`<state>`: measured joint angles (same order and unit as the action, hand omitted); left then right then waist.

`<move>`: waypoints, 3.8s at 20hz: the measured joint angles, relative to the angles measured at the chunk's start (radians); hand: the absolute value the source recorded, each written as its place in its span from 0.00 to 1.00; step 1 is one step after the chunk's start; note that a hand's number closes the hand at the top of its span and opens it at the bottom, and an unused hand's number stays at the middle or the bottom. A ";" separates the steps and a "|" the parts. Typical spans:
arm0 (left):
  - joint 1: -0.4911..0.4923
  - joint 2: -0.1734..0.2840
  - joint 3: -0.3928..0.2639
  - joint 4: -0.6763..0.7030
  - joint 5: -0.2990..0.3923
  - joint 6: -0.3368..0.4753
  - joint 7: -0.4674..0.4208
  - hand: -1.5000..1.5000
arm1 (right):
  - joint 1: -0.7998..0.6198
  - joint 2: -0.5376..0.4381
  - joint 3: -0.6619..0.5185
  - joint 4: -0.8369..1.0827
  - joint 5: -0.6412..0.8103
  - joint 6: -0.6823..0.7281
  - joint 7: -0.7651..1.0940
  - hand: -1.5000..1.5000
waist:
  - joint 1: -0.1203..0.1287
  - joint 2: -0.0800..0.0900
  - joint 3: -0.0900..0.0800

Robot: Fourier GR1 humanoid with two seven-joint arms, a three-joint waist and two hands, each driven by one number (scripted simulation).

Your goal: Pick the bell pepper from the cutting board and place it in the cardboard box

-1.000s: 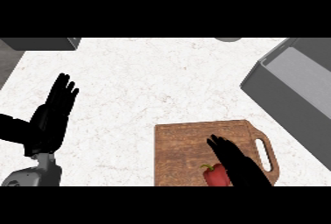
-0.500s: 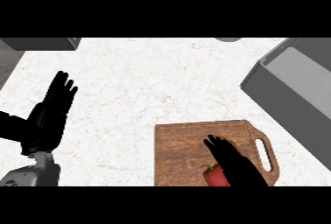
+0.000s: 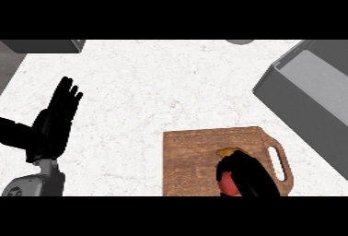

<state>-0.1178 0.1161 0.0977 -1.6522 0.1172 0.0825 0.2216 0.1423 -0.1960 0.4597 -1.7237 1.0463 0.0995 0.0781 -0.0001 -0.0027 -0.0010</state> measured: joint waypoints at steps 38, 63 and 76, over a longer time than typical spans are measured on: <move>0.013 -0.016 -0.011 -0.026 -0.017 0.001 0.010 0.50 | -0.143 0.003 -0.376 -0.575 -0.149 0.245 0.077 1.00 | 0.002 0.005 0.001; -0.005 -0.019 -0.009 -0.009 -0.015 -0.015 0.000 0.50 | -0.647 -0.337 -0.727 0.492 -0.107 -0.014 -0.293 1.00 | 0.021 0.011 0.001; -0.019 -0.031 -0.024 -0.004 -0.021 -0.012 0.001 0.50 | -0.830 -0.394 -0.758 1.007 -0.060 -0.121 -0.468 0.00 | 0.037 0.015 0.003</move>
<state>-0.1365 0.0851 0.0737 -1.6558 0.0960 0.0708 0.2225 -0.6879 -0.5897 -0.2987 -0.7168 0.9862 -0.0219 -0.3903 0.0369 0.0126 0.0017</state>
